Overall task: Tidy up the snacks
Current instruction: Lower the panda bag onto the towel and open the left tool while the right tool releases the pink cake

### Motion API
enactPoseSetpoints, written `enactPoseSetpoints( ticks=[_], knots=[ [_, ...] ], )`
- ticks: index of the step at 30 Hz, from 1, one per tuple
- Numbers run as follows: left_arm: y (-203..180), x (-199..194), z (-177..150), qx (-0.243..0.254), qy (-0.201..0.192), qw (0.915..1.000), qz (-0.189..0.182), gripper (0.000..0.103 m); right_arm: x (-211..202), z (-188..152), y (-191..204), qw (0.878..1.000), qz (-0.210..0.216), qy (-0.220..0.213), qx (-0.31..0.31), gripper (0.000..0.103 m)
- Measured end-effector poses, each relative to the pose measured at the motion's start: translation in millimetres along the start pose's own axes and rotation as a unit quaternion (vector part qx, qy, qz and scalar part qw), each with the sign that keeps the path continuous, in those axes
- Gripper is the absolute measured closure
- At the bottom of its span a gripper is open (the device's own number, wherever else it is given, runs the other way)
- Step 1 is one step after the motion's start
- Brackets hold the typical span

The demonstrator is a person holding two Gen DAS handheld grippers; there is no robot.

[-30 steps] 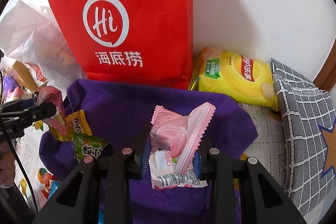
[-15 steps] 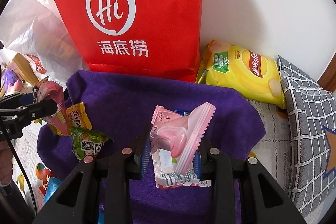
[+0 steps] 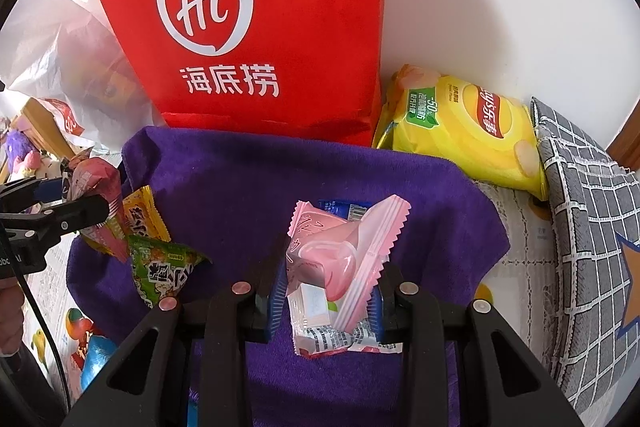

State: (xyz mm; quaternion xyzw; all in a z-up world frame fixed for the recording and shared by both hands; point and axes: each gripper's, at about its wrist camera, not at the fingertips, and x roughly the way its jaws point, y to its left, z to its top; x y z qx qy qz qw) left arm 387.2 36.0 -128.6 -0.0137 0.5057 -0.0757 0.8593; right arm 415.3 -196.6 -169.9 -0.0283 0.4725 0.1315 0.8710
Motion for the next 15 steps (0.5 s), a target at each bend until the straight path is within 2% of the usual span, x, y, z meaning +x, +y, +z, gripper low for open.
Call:
enactPoseSetpoints(
  ticks=[15],
  knots=[
    [-3.1,3.3,-0.7,0.011,0.01,0.9999,0.004,0.037,1.7,-1.5,3.1,1.0,0.006,0.011,-0.003,0.068]
  ],
)
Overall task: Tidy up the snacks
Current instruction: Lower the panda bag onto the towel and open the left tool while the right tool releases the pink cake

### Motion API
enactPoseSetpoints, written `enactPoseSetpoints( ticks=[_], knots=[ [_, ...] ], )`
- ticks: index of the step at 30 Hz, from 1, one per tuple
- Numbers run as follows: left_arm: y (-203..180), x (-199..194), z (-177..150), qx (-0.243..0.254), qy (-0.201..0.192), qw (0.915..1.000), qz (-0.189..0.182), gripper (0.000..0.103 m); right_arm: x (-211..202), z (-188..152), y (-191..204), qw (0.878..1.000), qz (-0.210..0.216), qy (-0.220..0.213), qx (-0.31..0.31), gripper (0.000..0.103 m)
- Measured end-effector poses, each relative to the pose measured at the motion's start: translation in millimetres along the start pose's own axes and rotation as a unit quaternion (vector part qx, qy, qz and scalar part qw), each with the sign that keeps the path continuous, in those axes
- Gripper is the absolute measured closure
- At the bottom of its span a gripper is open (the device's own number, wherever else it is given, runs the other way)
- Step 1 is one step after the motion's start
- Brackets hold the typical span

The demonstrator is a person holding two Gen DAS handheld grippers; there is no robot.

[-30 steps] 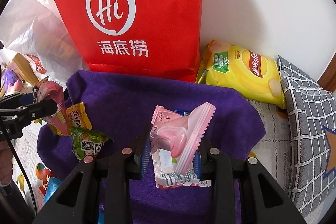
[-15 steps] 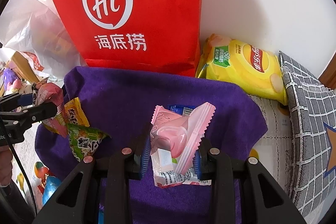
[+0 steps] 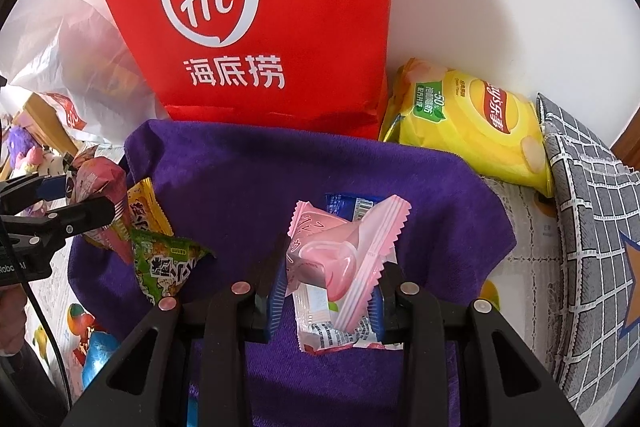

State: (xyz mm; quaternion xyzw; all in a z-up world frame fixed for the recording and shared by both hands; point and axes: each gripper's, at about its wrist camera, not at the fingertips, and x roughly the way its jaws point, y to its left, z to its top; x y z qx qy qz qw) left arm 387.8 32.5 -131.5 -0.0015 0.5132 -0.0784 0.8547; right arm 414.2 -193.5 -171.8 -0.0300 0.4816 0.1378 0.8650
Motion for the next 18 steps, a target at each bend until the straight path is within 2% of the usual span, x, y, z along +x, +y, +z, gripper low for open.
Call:
enactPoseSetpoints(
  ticks=[13,18],
  knots=[
    [-4,2,-2,0.009,0.008,0.9999,-0.004,0.036,-2,-1,3,1.0,-0.001,-0.001,-0.005,0.068],
    [-5,1,-1,0.003,0.002,0.9999,-0.012,0.027,-11,0,4,1.0,0.001,-0.011,-0.003,0.067]
  ],
)
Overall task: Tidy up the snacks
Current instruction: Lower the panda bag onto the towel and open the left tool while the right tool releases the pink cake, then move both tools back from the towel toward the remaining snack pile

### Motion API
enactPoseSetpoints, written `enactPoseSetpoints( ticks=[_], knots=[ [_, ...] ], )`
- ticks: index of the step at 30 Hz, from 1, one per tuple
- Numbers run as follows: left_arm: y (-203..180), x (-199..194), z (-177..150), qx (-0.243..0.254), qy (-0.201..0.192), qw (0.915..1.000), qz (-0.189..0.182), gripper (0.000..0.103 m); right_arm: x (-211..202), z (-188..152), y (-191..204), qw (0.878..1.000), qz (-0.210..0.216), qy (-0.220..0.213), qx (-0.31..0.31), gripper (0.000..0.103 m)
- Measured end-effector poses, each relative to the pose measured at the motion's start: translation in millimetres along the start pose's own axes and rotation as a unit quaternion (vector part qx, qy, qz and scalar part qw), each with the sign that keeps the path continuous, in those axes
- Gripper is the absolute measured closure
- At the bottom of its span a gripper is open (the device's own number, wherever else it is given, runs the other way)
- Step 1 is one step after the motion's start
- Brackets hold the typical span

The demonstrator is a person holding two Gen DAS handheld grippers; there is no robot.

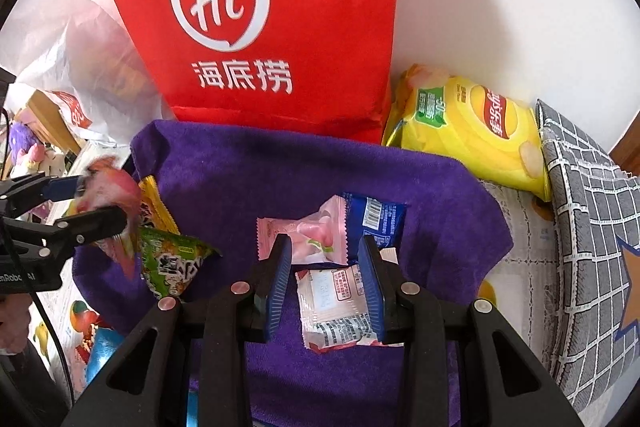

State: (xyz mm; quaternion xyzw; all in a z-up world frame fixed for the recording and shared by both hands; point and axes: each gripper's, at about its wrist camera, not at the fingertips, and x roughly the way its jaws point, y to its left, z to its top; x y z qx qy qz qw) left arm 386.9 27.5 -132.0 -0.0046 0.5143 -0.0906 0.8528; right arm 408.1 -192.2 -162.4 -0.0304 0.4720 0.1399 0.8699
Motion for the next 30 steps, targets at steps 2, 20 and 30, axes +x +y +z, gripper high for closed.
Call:
enactPoseSetpoints(
  ticks=[2,20,30],
  knots=[
    [-1,-3,0,0.0,-0.003,1.0,-0.005,0.025,-6,0,0,1.0,-0.001,-0.007,0.001,0.061],
    [-12,-63,-1,0.019,-0.09,0.9956,0.017,0.025,-90,-9,10,0.992,-0.091,-0.083,0.033,0.018],
    [-28,-104,-9,0.023,-0.126,0.9917,-0.005,0.025,-143,-49,2,0.984,-0.144,-0.074,0.074,0.018]
  ],
)
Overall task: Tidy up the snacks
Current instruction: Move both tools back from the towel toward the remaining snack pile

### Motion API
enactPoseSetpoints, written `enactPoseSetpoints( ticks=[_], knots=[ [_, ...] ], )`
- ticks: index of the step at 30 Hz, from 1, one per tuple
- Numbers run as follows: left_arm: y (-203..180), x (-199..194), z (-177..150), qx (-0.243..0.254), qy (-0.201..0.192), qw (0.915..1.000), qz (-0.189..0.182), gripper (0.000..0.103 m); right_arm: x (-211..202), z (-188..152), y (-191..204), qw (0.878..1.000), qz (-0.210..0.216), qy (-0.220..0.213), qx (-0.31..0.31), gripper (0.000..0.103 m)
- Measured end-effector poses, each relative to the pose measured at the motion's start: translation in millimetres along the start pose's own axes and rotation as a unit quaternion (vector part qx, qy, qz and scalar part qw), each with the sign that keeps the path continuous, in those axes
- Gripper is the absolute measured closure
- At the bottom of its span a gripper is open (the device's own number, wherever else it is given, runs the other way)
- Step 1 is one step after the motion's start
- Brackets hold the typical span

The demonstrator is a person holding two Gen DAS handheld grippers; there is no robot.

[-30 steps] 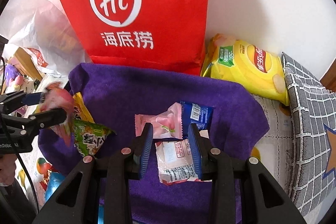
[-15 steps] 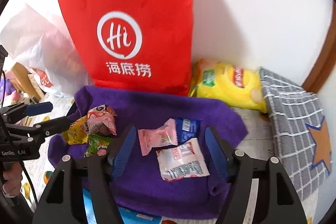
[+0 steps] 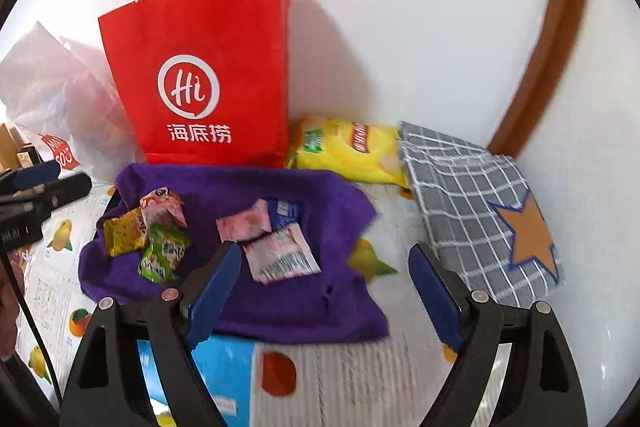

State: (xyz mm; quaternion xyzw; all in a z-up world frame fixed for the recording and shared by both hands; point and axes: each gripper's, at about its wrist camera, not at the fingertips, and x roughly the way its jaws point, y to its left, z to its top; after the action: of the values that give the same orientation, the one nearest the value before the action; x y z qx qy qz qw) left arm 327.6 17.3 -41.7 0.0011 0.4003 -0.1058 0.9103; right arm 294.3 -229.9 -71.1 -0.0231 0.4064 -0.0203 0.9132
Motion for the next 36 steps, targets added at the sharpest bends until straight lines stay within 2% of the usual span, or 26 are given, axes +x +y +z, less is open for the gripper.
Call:
enactPoseSetpoints(
  ticks=[4,8,12,16,19,23,28,36],
  knots=[
    [-8,-25,-2,-0.001,-0.019,0.9998,0.001,0.025,-23,-19,-11,1.0,0.019,-0.013,0.014,0.018],
    [-11,-50,-12,-0.002,-0.032,0.9993,-0.02,0.026,-43,-35,-14,0.998,0.052,-0.023,0.008,0.018],
    [-16,-74,-31,0.013,-0.045,0.9988,0.012,0.026,-59,-54,-12,0.998,0.057,-0.026,-0.001,0.018],
    [-11,-92,-48,0.005,-0.042,0.999,0.01,0.026,-63,-71,-14,0.996,0.087,-0.021,0.019,0.018],
    [-4,-105,-62,-0.009,-0.042,0.999,0.015,0.026,-66,-84,-8,0.996,0.083,-0.016,0.008,0.019],
    [0,-116,-79,-0.014,-0.038,0.9986,0.033,0.026,-73,-101,1,0.998,0.057,-0.027,-0.012,0.02],
    [9,-126,-103,-0.03,-0.03,0.9978,0.051,0.026,-80,-118,6,0.997,0.071,-0.033,-0.012,0.023],
    [26,-127,-133,-0.041,-0.007,0.9972,0.062,0.025,-61,-142,23,0.995,0.097,0.009,-0.018,0.022]
  ],
)
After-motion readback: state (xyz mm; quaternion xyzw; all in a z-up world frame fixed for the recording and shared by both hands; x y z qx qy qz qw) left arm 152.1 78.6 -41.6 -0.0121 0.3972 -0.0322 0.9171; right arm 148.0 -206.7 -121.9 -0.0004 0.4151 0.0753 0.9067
